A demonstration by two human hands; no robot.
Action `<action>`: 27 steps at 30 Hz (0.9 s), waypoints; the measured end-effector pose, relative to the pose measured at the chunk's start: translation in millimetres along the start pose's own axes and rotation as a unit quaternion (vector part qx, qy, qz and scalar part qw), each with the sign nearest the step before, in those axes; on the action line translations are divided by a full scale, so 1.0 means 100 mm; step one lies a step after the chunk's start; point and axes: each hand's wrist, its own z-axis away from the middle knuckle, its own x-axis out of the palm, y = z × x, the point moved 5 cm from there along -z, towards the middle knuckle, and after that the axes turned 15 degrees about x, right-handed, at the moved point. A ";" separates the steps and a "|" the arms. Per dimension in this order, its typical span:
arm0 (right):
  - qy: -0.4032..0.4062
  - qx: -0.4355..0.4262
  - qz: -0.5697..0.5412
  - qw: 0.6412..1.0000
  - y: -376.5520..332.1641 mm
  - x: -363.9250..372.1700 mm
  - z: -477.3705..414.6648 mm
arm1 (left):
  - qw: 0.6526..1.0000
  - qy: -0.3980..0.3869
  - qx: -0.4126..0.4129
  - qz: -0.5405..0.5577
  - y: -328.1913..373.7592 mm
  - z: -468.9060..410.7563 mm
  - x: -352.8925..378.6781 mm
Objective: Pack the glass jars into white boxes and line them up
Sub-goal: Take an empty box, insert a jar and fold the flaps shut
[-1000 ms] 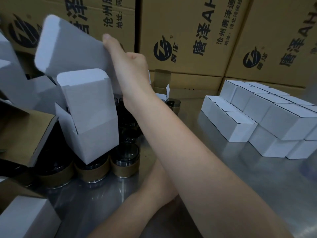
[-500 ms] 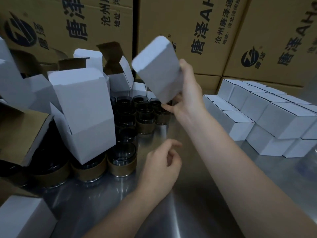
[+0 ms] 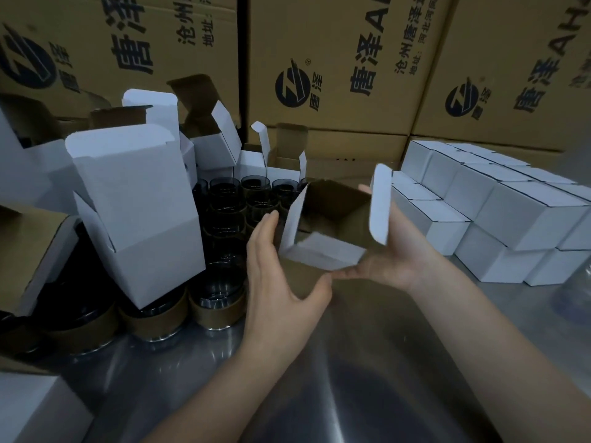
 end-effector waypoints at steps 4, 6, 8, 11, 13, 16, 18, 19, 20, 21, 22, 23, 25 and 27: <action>-0.013 0.022 0.056 0.998 0.01 -0.09 0.01 | 0.998 -0.059 0.022 -0.002 0.07 -0.01 0.03; -0.006 0.041 0.064 0.997 0.03 -0.12 0.01 | 0.996 -0.083 0.037 -0.005 0.09 0.00 0.05; -0.008 0.054 0.080 0.995 0.05 -0.12 0.04 | 0.994 -0.103 0.047 -0.005 0.10 0.01 0.07; 0.001 0.034 0.080 0.996 0.05 -0.08 0.12 | 0.991 -0.120 0.063 -0.011 0.09 0.03 0.09; 0.025 0.005 0.085 0.996 0.05 -0.12 0.16 | 0.990 -0.119 0.072 -0.024 0.09 0.04 0.10; 0.026 0.029 0.087 0.995 0.08 -0.18 0.10 | 0.989 -0.112 0.084 -0.050 0.09 0.04 0.11; 0.052 0.052 0.095 0.993 0.09 -0.29 0.05 | 0.989 -0.096 0.087 -0.066 0.07 0.05 0.11; 0.058 0.059 0.105 0.991 0.08 -0.31 0.04 | 0.990 -0.087 0.088 -0.073 0.05 0.05 0.10; 0.058 0.055 0.111 0.991 0.06 -0.33 0.04 | 0.989 -0.081 0.090 -0.083 0.03 0.05 0.10; 0.053 0.051 0.114 0.991 0.03 -0.33 0.04 | 0.988 -0.078 0.090 -0.094 0.01 0.05 0.09; 0.046 0.042 0.115 0.991 0.00 -0.34 0.05 | 0.988 -0.078 0.088 -0.105 -0.01 0.05 0.09; 0.043 0.032 0.114 0.992 -0.03 -0.33 0.06 | 0.987 -0.080 0.083 -0.112 -0.02 0.05 0.09; 0.081 0.005 0.131 0.988 -0.11 -0.35 0.09 | 0.987 -0.084 0.069 -0.118 -0.04 0.05 0.09; 0.141 -0.062 0.158 0.975 -0.22 -0.39 0.13 | 0.988 -0.087 0.052 -0.119 -0.07 0.05 0.09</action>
